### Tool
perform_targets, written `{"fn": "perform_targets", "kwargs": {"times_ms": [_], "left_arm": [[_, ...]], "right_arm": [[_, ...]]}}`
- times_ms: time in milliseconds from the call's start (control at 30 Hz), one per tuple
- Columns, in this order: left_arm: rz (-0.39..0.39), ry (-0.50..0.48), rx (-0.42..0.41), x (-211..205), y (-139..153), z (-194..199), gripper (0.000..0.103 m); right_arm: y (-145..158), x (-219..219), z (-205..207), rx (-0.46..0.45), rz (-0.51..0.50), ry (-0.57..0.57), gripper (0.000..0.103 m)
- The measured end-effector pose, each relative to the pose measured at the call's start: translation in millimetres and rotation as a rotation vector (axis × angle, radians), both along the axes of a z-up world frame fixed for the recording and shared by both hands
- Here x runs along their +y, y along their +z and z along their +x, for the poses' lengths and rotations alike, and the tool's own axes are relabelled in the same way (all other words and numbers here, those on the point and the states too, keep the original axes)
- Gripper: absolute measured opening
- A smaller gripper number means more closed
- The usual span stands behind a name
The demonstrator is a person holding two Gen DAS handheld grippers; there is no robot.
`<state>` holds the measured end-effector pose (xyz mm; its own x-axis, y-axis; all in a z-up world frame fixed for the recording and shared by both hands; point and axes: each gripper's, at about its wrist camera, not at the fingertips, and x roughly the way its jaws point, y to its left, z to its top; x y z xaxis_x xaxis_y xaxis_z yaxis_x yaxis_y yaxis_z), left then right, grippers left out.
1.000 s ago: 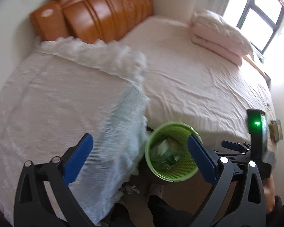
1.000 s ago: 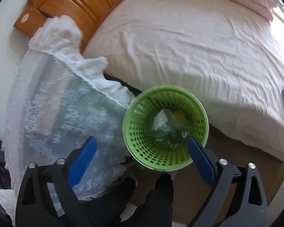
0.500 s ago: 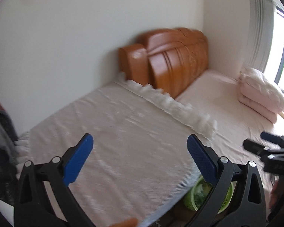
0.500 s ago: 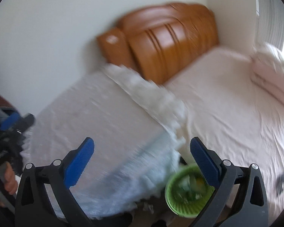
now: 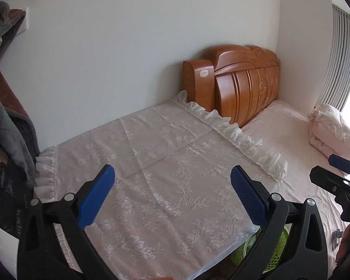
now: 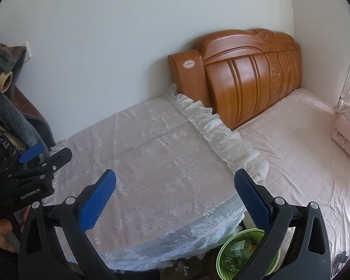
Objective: Collect trash
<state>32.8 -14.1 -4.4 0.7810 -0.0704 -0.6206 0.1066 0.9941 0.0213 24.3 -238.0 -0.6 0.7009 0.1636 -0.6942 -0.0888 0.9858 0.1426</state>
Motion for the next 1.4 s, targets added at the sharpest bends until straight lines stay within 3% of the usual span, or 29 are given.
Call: {"fn": "perform_targets", "kwargs": {"times_ms": [1400], "left_arm": [[-0.001,-0.018,0.036,-5.0,-8.2,4.9,0.095]], "right_arm": [[-6.7,10.0,-0.2,0.042,-0.011,0.008,0.101]]}}
